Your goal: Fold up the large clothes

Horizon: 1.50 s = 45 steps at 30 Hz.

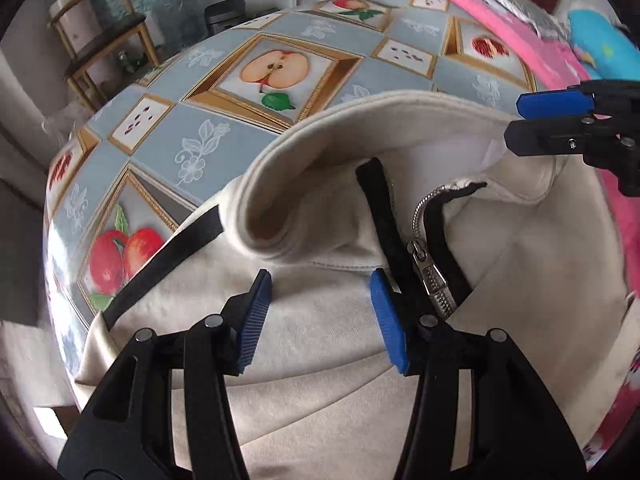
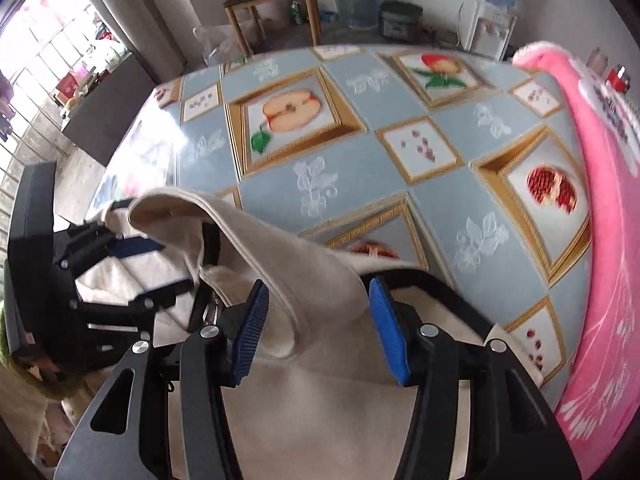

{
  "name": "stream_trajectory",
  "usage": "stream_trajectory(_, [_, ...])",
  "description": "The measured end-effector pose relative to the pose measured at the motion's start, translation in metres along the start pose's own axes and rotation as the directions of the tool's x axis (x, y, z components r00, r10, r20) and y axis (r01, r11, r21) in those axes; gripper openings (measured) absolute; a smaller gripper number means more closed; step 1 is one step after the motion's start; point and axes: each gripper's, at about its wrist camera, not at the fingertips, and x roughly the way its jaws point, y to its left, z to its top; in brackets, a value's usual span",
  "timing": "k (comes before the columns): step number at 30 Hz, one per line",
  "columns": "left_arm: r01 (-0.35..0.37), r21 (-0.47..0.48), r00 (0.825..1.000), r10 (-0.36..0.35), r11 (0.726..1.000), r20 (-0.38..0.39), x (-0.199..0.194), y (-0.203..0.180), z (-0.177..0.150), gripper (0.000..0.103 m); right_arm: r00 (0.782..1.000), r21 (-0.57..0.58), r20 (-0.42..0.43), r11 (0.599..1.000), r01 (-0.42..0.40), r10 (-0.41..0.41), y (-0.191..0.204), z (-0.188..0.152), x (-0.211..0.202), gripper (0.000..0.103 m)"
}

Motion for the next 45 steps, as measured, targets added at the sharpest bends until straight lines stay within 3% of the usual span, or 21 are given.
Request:
stream_trajectory(3, [0.075,-0.092,0.995,-0.068,0.993,0.072,-0.017,0.021,0.002,0.049,0.994,-0.025,0.096,0.999,-0.047,0.049,0.016,0.01,-0.018,0.051])
stream_trajectory(5, [0.086,-0.149,0.99,-0.068,0.985,0.123,-0.027,0.036,0.003,0.049,0.984,-0.019,0.139,0.994,-0.111,0.112,0.022,0.015,-0.027,0.051])
stream_trajectory(7, [0.102,-0.217,0.987,-0.071,0.971,0.147,-0.031,0.053,0.005,0.049,0.966,-0.014,0.125,0.974,-0.226,0.226,0.034,0.023,-0.026,0.05])
stream_trajectory(8, [0.111,-0.241,0.987,-0.077,0.964,0.144,-0.03,0.058,0.007,0.049,0.964,-0.008,0.11,0.97,-0.243,0.242,0.039,0.026,-0.024,0.048])
stream_trajectory(12, [0.131,-0.297,0.987,-0.096,0.946,0.129,-0.021,0.068,0.007,0.041,0.978,0.028,-0.028,0.978,-0.208,0.209,0.061,0.043,0.016,0.029])
stream_trajectory(14, [0.135,-0.301,0.987,-0.1,0.944,0.128,-0.02,0.065,0.007,0.036,0.973,0.075,-0.088,0.975,-0.208,0.214,0.066,0.048,0.033,0.018])
stream_trajectory(16, [0.133,-0.308,0.987,-0.097,0.942,0.128,-0.018,0.064,0.008,0.033,0.97,0.094,-0.084,0.971,-0.221,0.229,0.071,0.047,0.03,0.017])
stream_trajectory(20, [0.14,-0.325,0.985,-0.098,0.935,0.141,-0.022,0.066,0.01,0.032,0.973,0.029,0.016,0.972,-0.232,0.231,0.084,0.024,-0.013,0.017])
stream_trajectory(22, [0.142,-0.324,0.984,-0.097,0.935,0.151,-0.023,0.066,0.013,0.032,0.968,-0.002,0.017,0.968,-0.252,0.252,0.087,0.011,-0.023,0.017])
stream_trajectory(25, [0.135,-0.313,0.984,-0.091,0.94,0.151,-0.022,0.065,0.017,0.032,0.989,-0.018,-0.042,0.989,-0.144,0.144,0.088,0.002,-0.01,0.017])
stream_trajectory(28, [0.116,-0.294,0.986,-0.075,0.949,0.148,-0.022,0.061,0.018,0.026,0.997,0.067,-0.063,0.997,-0.034,0.038,0.068,0.019,0.02,0.017])
stream_trajectory(33, [0.09,-0.265,0.989,-0.055,0.96,0.135,-0.022,0.053,0.015,0.02,0.991,0.232,-0.093,0.97,-0.07,0.094,0.048,0.043,0.059,0.017])
stream_trajectory(39, [0.098,-0.247,0.989,-0.068,0.964,0.128,-0.024,0.053,0.012,0.018,0.994,0.25,-0.083,0.967,-0.053,0.076,0.055,0.048,0.076,0.017])
stream_trajectory(42, [0.111,-0.249,0.987,-0.079,0.962,0.136,-0.031,0.057,0.009,0.018,0.973,0.242,-0.148,0.96,-0.14,0.179,0.057,0.042,0.077,0.017])
stream_trajectory(45, [0.157,-0.262,0.975,-0.107,0.952,0.196,-0.048,0.069,0.004,0.018,0.943,0.185,-0.189,0.953,-0.24,0.274,0.065,0.029,0.061,0.017])
